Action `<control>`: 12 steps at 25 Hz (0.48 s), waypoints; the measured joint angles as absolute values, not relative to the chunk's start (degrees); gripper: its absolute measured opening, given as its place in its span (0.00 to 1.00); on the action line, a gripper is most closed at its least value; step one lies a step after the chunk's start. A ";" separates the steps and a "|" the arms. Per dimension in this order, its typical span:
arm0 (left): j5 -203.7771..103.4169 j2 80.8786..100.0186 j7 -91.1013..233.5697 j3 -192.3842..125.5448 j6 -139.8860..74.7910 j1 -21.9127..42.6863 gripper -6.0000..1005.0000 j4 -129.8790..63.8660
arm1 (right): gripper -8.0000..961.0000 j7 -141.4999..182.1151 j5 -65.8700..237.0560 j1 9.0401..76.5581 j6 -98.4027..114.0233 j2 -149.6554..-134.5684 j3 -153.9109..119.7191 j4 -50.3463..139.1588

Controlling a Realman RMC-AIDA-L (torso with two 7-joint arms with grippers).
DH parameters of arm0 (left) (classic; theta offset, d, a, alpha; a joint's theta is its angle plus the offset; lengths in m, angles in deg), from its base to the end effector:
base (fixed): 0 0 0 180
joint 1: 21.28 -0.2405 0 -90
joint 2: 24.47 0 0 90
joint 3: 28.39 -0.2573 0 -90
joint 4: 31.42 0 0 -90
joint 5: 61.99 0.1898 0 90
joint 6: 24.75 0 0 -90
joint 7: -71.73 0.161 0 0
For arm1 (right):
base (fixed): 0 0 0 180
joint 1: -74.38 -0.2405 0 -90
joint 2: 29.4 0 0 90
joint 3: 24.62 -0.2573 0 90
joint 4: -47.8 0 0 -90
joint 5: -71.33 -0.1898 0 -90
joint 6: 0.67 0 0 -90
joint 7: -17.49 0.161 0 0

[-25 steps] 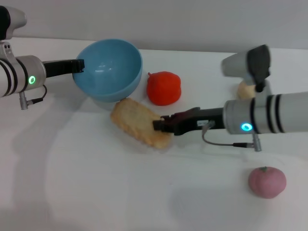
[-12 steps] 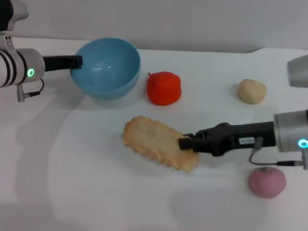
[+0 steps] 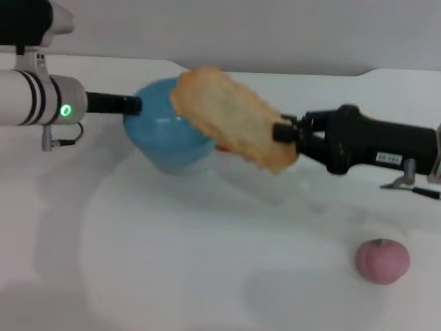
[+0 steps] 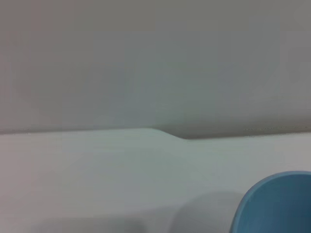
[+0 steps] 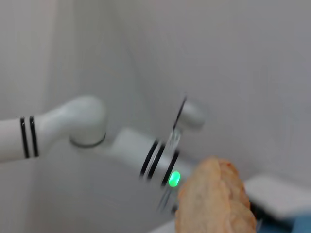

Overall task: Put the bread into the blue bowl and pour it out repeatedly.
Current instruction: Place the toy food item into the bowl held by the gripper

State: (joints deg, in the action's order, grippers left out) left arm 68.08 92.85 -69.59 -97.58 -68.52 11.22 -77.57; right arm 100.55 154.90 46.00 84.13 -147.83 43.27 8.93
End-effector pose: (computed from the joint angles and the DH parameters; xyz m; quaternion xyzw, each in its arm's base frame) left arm -0.2809 0.4045 -0.0154 -0.7967 -0.4899 -0.0603 0.3486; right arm 0.1829 0.3168 -0.0351 -0.9174 0.1948 0.3412 0.0637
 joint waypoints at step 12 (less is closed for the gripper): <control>61.92 93.50 -69.06 -102.76 -76.00 12.46 0.01 -78.55 | 0.12 90.99 152.87 40.50 68.30 -148.38 44.56 13.94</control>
State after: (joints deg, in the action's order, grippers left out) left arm 61.92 93.50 -69.06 -102.76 -76.00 12.46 -78.55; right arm 90.99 152.87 40.50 68.30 -148.38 44.56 13.94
